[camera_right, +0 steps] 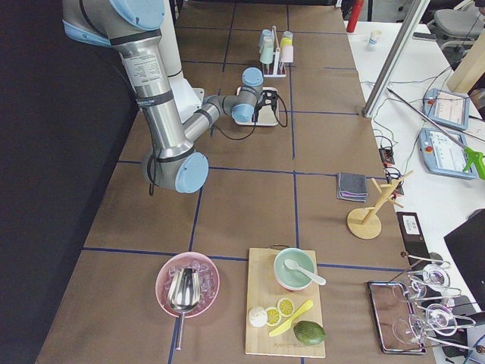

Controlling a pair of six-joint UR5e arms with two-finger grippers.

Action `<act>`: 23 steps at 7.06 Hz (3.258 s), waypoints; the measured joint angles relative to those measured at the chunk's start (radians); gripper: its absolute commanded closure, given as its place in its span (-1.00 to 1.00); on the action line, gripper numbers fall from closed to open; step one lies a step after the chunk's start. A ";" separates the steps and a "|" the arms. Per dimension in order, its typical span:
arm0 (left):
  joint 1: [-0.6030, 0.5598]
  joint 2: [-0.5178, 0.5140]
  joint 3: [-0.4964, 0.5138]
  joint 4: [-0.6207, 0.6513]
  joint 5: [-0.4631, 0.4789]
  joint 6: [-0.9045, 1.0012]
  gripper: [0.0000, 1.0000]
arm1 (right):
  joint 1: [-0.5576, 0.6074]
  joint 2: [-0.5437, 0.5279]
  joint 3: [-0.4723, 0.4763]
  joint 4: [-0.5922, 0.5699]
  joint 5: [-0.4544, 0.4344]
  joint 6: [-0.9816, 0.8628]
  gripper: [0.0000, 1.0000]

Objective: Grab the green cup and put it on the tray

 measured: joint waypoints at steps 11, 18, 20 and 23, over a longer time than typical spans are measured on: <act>0.336 -0.110 -0.445 0.014 0.120 -0.077 -1.00 | 0.547 -0.152 0.126 -0.538 0.231 -0.793 -1.00; 0.771 -0.402 -0.724 0.612 0.766 0.081 -1.00 | 0.753 -0.291 0.047 -0.465 0.304 -1.071 -1.00; 0.795 -0.406 -0.752 0.616 0.878 0.209 -1.00 | 0.770 -0.301 0.041 -0.354 0.299 -1.070 -1.00; 0.798 -0.412 -0.778 0.597 0.954 0.343 -1.00 | 0.813 -0.350 0.031 -0.312 0.306 -1.077 -1.00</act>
